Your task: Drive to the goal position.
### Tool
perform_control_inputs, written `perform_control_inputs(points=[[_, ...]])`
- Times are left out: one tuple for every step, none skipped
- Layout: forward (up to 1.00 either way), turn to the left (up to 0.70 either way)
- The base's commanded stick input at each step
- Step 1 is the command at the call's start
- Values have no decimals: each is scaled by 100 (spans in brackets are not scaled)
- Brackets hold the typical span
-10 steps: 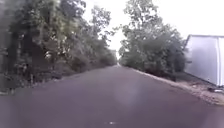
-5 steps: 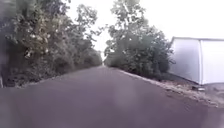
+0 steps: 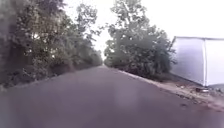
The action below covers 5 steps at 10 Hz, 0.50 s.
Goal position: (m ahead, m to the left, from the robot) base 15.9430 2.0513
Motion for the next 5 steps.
perform_control_inputs(points=[[100,0],[100,0],[100,0],[100,0],[100,0]])
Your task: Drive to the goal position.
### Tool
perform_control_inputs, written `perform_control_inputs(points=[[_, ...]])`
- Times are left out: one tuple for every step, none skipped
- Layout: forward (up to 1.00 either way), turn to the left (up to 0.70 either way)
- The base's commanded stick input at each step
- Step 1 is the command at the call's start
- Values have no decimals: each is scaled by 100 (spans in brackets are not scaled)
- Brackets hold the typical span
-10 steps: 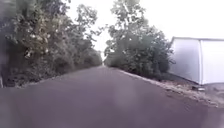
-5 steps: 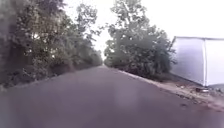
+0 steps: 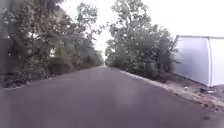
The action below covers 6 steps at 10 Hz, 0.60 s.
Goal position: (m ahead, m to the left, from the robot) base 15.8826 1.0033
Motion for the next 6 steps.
perform_control_inputs(points=[[100,16],[100,40],[100,32],[100,25],[100,17],[100,2]])
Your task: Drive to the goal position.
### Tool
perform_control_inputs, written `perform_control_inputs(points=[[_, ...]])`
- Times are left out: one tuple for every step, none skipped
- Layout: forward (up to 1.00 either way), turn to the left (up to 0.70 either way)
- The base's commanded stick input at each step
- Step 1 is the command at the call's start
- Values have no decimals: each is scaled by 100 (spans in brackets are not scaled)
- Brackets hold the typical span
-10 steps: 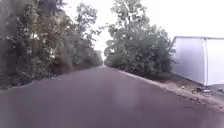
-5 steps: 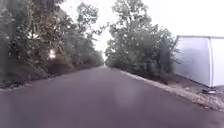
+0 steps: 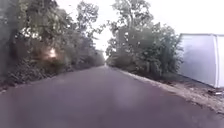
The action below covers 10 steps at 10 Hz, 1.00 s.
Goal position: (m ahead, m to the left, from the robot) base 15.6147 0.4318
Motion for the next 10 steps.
perform_control_inputs(points=[[100,0],[100,0],[100,0],[100,0],[100,0],[100,0],[100,0],[100,0],[100,0],[100,0]])
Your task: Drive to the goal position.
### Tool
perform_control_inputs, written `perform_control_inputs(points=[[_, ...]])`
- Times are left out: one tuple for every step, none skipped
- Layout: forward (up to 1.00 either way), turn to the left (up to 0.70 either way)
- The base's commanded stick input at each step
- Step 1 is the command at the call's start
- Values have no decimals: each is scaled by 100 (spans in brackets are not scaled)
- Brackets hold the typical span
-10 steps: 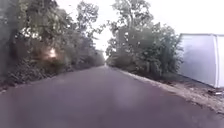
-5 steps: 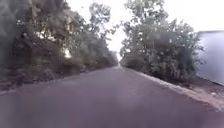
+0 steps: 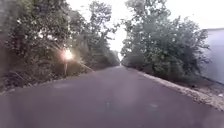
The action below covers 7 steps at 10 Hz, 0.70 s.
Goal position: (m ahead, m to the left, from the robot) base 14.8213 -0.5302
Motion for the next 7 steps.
perform_control_inputs(points=[[100,0],[100,0],[100,0],[100,0],[100,0],[100,0],[100,0]])
